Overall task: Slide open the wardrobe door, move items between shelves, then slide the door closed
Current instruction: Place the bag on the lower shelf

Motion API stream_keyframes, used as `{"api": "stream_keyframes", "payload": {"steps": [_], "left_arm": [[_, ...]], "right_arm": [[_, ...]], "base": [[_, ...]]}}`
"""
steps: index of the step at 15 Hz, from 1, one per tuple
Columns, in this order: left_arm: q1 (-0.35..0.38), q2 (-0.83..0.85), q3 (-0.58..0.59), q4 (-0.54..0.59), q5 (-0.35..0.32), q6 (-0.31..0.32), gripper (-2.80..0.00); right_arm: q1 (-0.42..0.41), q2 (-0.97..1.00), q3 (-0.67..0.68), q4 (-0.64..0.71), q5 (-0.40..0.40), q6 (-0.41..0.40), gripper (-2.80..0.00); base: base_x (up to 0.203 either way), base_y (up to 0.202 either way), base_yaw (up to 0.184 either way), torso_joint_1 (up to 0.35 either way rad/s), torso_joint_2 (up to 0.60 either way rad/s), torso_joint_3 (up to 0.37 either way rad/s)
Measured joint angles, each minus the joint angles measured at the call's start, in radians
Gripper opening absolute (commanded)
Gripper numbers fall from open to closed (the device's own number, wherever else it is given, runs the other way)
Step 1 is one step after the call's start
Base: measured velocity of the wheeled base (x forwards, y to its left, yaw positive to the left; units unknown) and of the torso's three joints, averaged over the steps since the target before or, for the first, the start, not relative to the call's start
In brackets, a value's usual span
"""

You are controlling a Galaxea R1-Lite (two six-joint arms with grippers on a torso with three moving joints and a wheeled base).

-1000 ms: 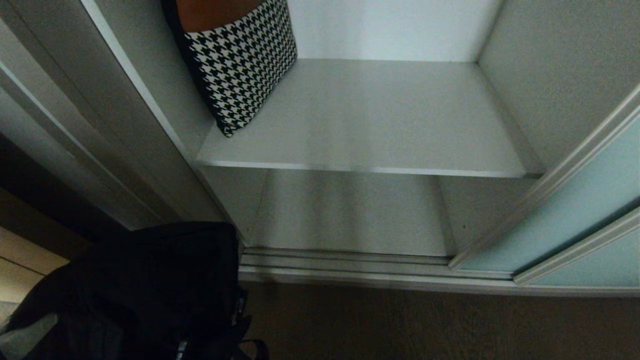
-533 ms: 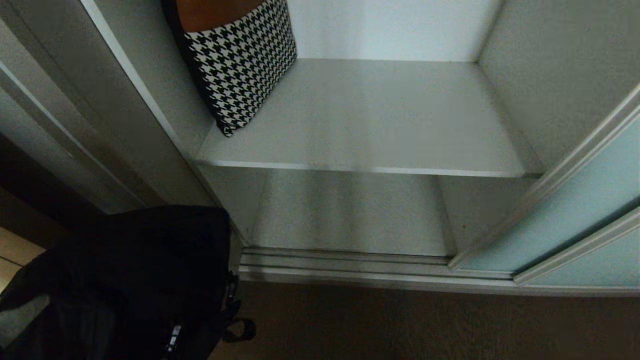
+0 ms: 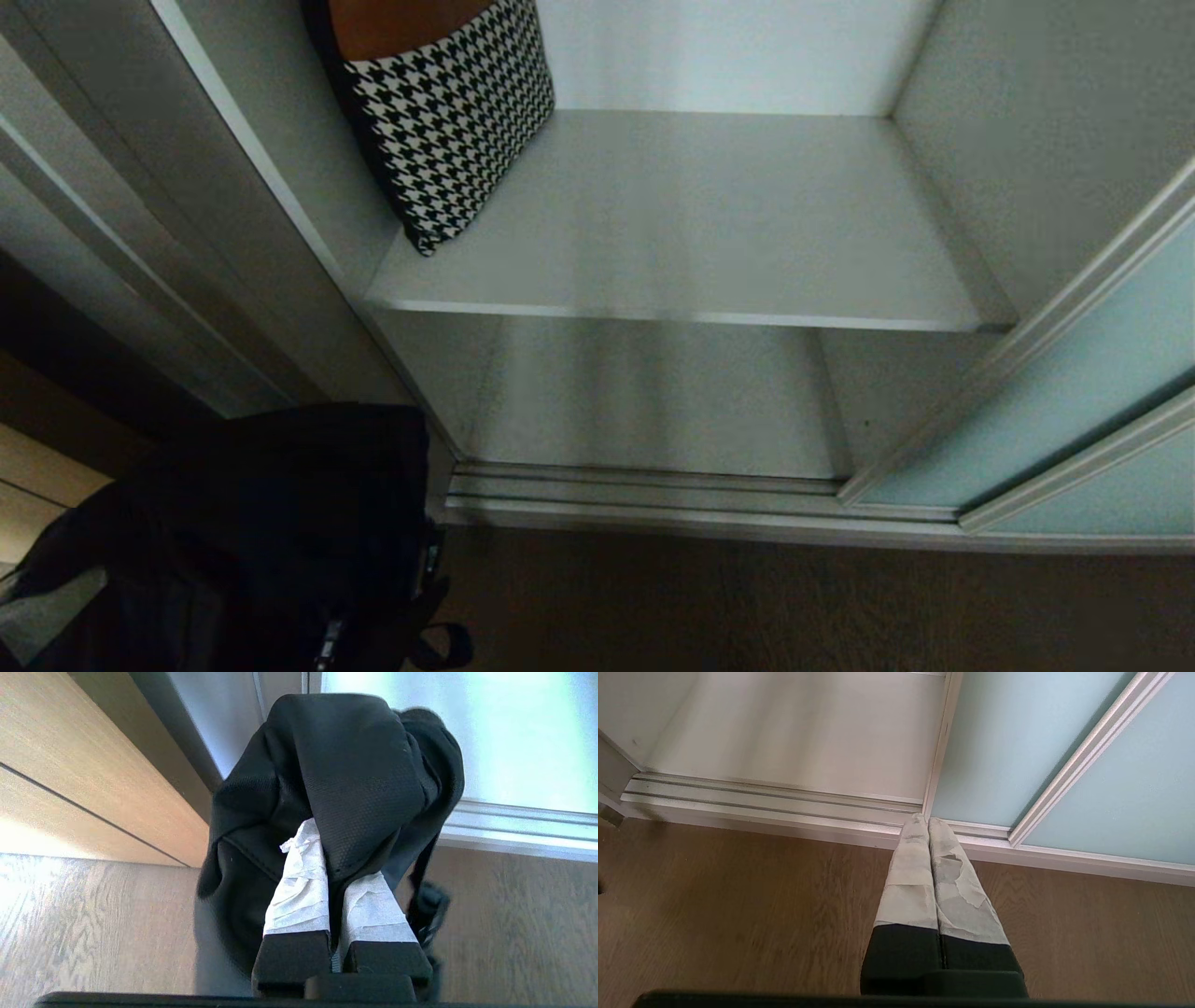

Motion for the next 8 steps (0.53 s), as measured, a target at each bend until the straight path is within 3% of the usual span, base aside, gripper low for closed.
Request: {"api": "stream_keyframes", "payload": {"steps": [8], "left_arm": [[0.000, -0.006, 0.045, -0.007, -0.071, 0.000, -2.80]], "right_arm": [[0.000, 0.000, 0.000, 0.000, 0.000, 0.000, -2.80]], "base": [[0.000, 0.000, 0.000, 0.000, 0.00, 0.000]]}}
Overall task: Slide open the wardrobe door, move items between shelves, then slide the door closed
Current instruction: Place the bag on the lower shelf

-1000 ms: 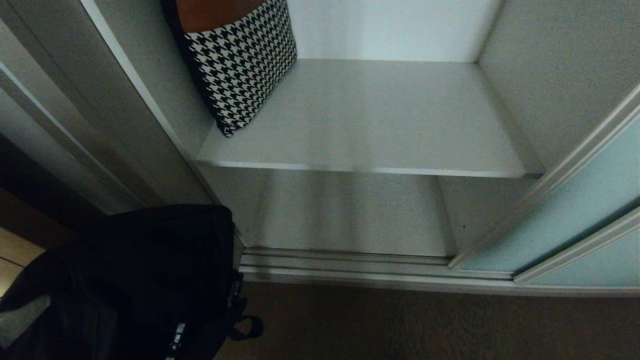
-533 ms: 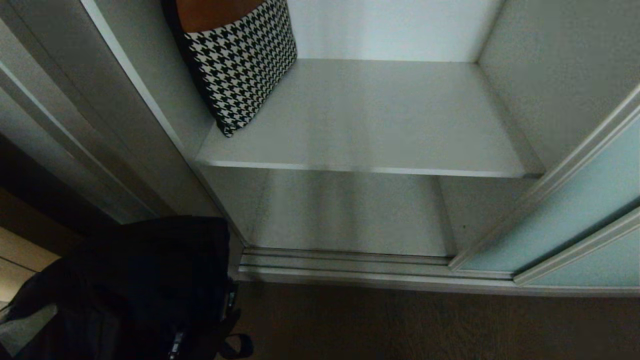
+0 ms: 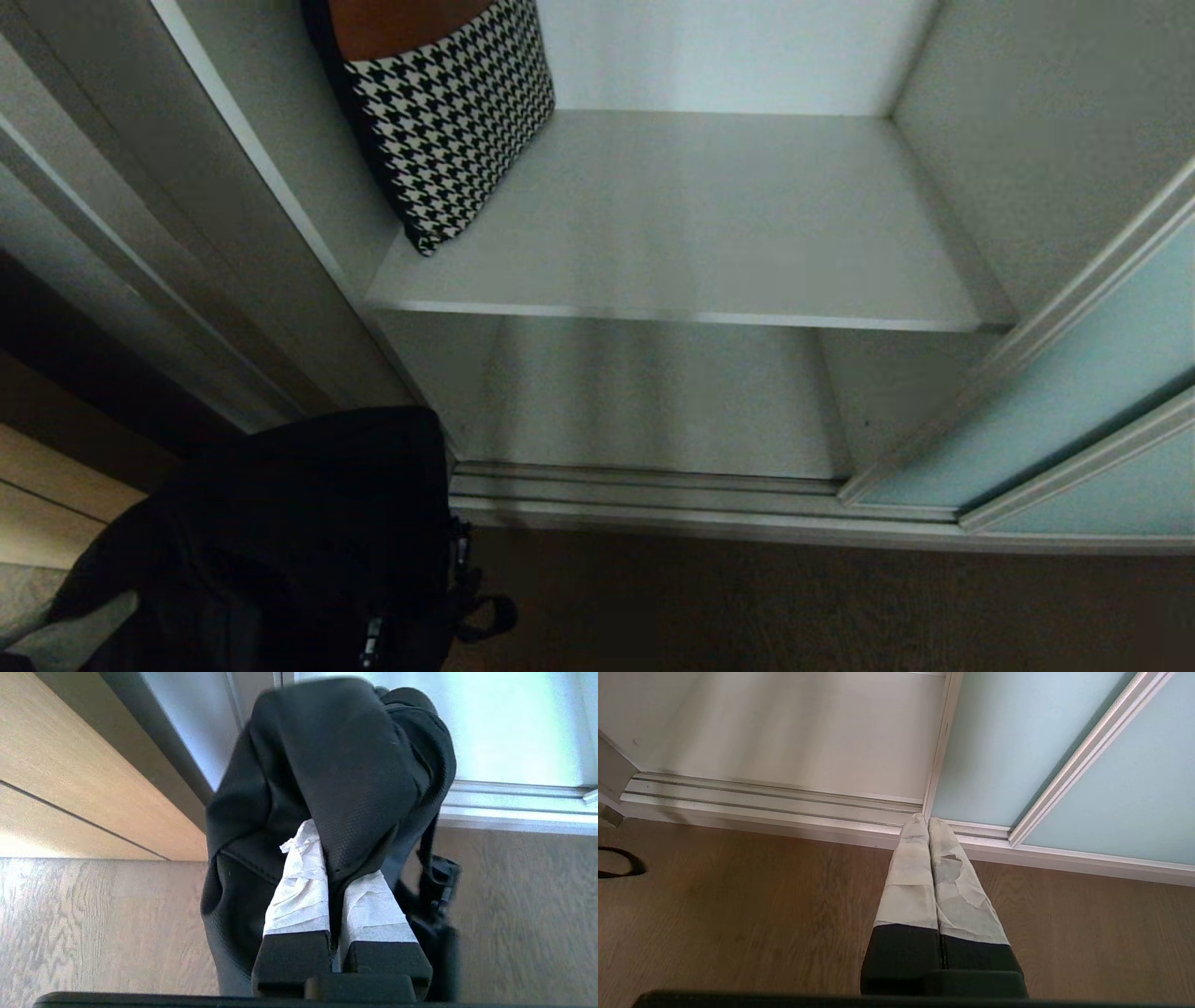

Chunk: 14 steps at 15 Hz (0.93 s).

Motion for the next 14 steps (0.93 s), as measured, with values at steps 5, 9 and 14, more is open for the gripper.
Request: {"api": "stream_keyframes", "payload": {"steps": [5, 9, 14], "left_arm": [[0.000, -0.001, -0.017, -0.002, 0.000, 0.000, -2.80], [-0.001, -0.011, -0.025, 0.011, -0.018, 0.017, -2.80], [-0.001, -0.031, -0.037, 0.012, -0.023, 0.053, -2.80]], "right_arm": [[0.000, 0.000, 0.000, 0.000, 0.000, 0.000, -2.80], [0.000, 0.000, 0.000, 0.000, 0.000, 0.000, -2.80], [0.000, 0.000, 0.000, -0.001, 0.000, 0.000, -2.80]], "base": [[0.000, 0.000, 0.000, 0.000, 0.00, 0.000], [0.000, 0.000, 0.000, 0.000, 0.00, 0.000], [0.000, 0.000, 0.000, 0.000, 0.00, 0.000]]}}
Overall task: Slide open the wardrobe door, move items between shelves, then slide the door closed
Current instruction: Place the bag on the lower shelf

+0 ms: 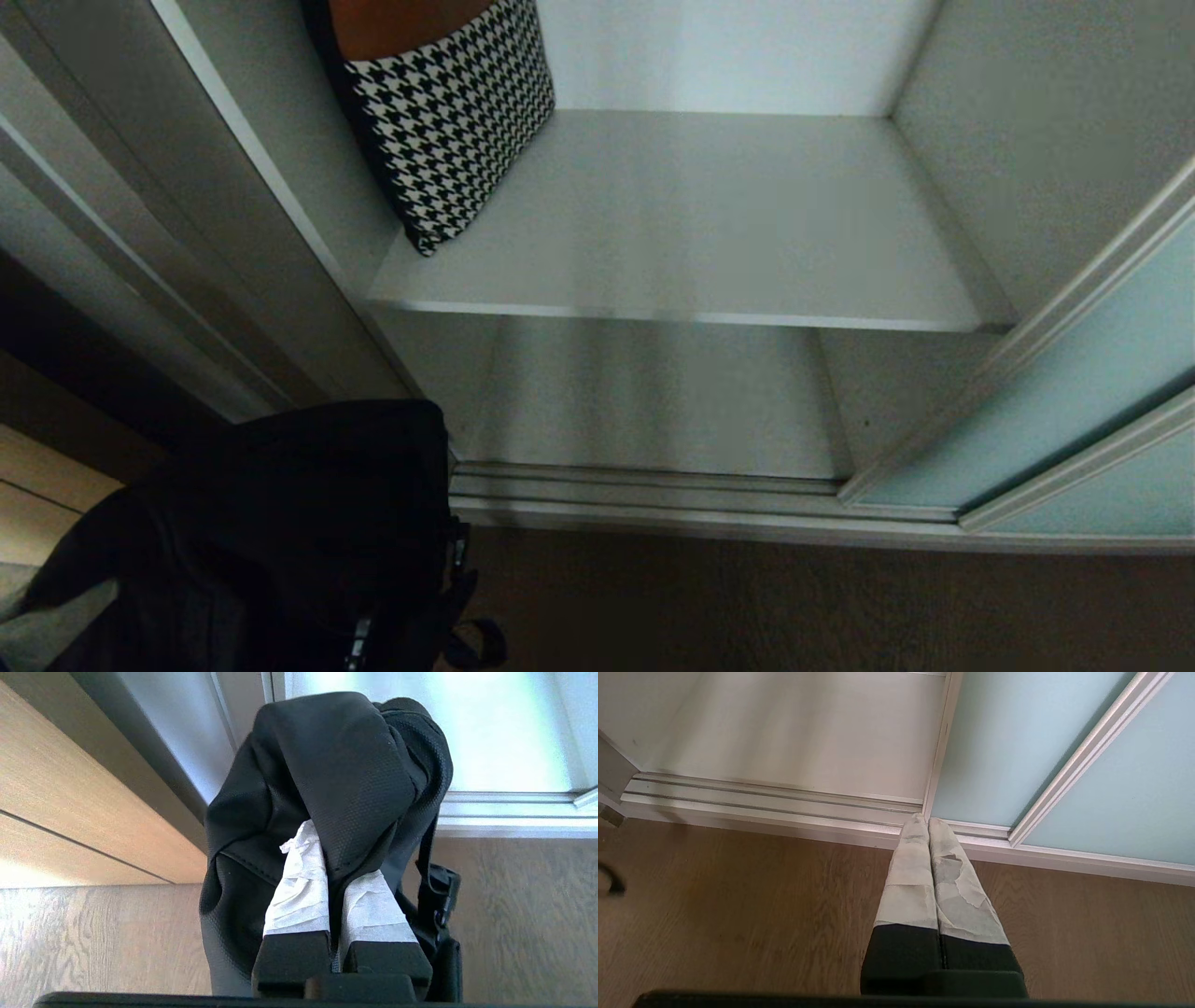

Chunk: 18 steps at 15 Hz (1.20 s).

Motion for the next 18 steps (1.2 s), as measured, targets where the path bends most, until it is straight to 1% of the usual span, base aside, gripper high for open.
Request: {"api": "stream_keyframes", "payload": {"steps": [9, 12, 18], "left_arm": [[0.000, -0.013, 0.016, 0.000, -0.019, 0.000, -2.80], [0.000, -0.024, 0.029, -0.001, -0.043, -0.003, -2.80], [0.000, -0.029, 0.032, -0.002, -0.043, -0.009, -2.80]], "right_arm": [[0.000, 0.000, 0.000, 0.000, 0.000, 0.000, -2.80], [0.000, 0.000, 0.000, 0.000, 0.001, 0.000, -2.80], [0.000, 0.000, 0.000, 0.000, 0.000, 0.000, -2.80]], "base": [[0.000, 0.000, 0.000, 0.000, 0.00, 0.000], [0.000, 0.000, 0.000, 0.000, 0.00, 0.000], [0.000, 0.000, 0.000, 0.000, 0.00, 0.000]]}}
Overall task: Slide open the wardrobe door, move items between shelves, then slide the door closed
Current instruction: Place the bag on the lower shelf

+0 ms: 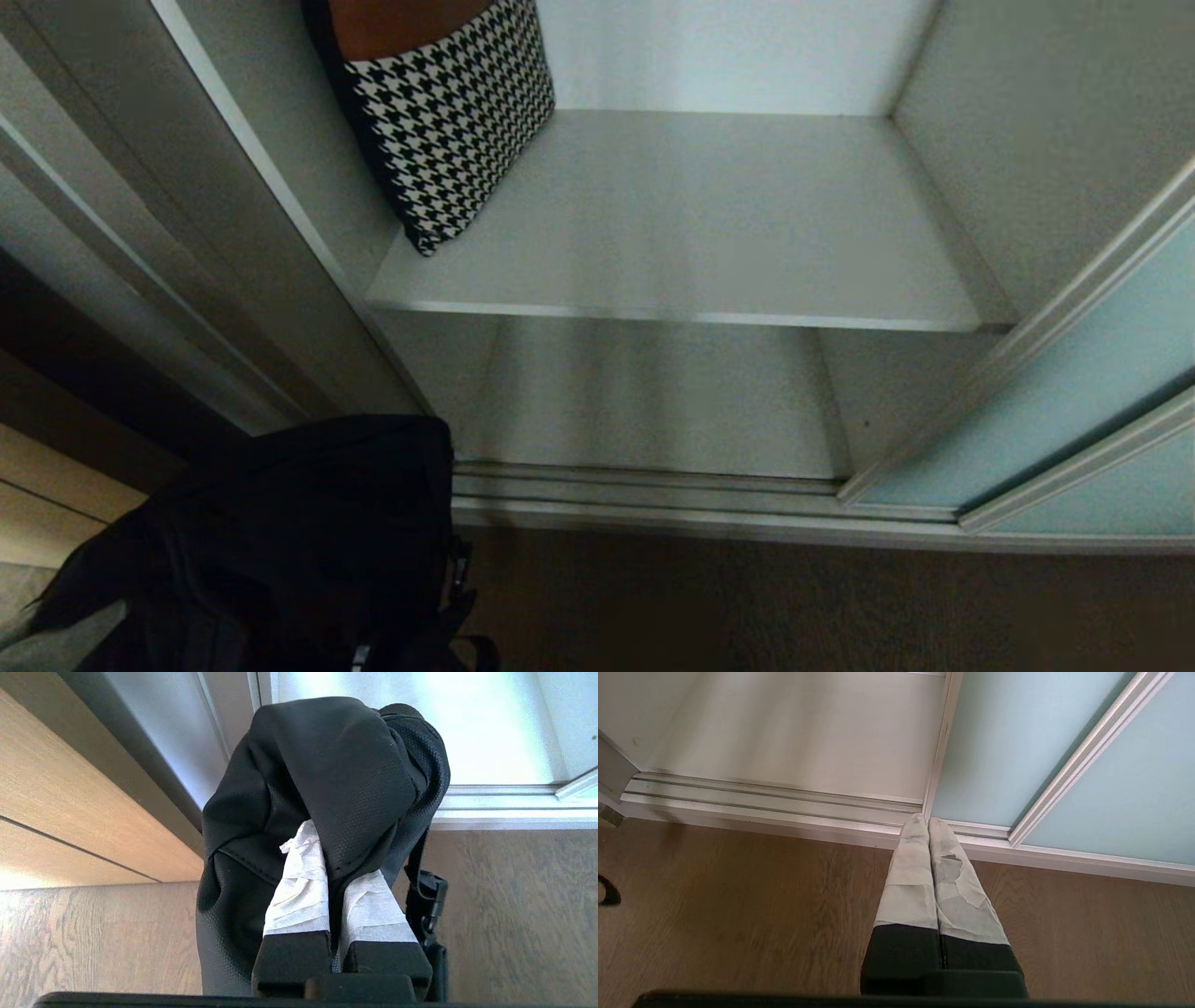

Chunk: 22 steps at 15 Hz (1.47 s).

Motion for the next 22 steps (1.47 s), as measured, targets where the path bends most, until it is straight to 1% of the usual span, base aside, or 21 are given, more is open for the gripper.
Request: {"api": "stream_keyframes", "payload": {"steps": [20, 22], "left_arm": [[0.000, 0.003, -0.015, -0.012, 0.001, 0.002, -2.80], [0.000, 0.002, -0.016, -0.013, -0.031, -0.005, -2.80]], "right_arm": [[0.000, 0.000, 0.000, 0.000, 0.000, 0.000, -2.80], [0.000, 0.000, 0.000, 0.000, 0.000, 0.000, -2.80]], "base": [[0.000, 0.000, 0.000, 0.000, 0.00, 0.000], [0.000, 0.000, 0.000, 0.000, 0.00, 0.000]]}}
